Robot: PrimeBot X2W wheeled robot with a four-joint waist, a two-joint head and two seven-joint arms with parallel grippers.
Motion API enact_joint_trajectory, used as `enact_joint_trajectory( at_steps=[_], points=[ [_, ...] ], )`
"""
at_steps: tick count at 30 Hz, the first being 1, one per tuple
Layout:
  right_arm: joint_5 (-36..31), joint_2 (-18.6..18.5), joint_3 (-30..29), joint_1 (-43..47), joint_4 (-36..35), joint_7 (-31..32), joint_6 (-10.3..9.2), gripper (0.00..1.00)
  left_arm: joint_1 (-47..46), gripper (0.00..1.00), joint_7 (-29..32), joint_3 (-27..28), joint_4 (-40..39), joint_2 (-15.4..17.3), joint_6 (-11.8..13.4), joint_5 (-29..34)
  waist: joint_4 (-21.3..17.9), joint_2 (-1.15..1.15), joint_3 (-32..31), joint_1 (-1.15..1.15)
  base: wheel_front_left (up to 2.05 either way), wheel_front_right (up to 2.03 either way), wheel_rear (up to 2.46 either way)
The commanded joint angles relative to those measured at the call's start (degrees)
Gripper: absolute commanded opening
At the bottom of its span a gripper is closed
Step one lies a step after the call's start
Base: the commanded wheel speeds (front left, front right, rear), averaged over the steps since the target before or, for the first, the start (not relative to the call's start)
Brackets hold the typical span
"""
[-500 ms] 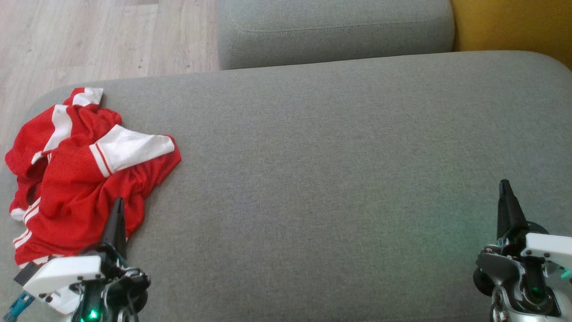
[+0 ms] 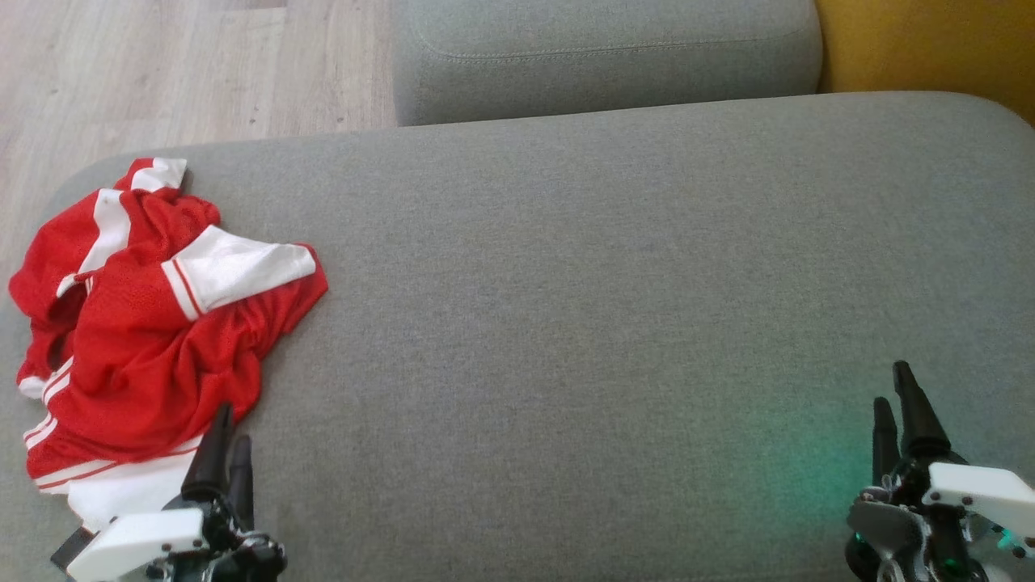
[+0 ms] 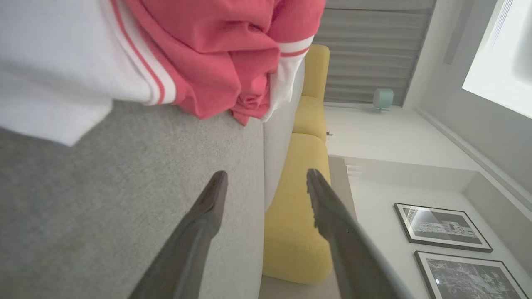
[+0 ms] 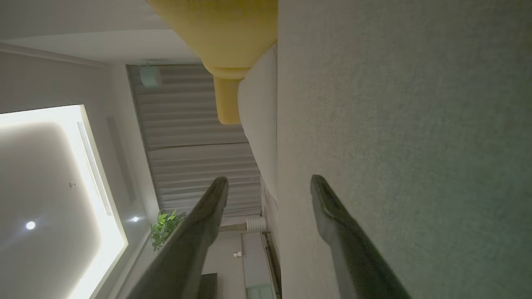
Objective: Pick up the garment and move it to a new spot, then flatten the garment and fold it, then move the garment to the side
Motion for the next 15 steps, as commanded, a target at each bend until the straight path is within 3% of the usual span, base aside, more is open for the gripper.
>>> enact_joint_trajectory(
  at_steps=[1, 15],
  points=[
    [0.53, -0.16, 0.54, -2.36, -2.48, -0.62, 0.03, 1.0, -2.63, 1.0, -0.58, -0.39, -2.25, 0.55, -0.19, 0.02, -0.03, 0.0, -0.01, 0.0, 0.0, 0.0, 0.0],
    [-1.33, -0.66, 3.54, -3.0, -5.64, -2.56, 0.08, 1.0, -3.33, 1.0, -2.76, -0.75, -4.76, 0.64, -0.25, 2.38, -0.37, 0.0, -0.09, 0.0, 0.0, 0.0, 0.0]
  ],
)
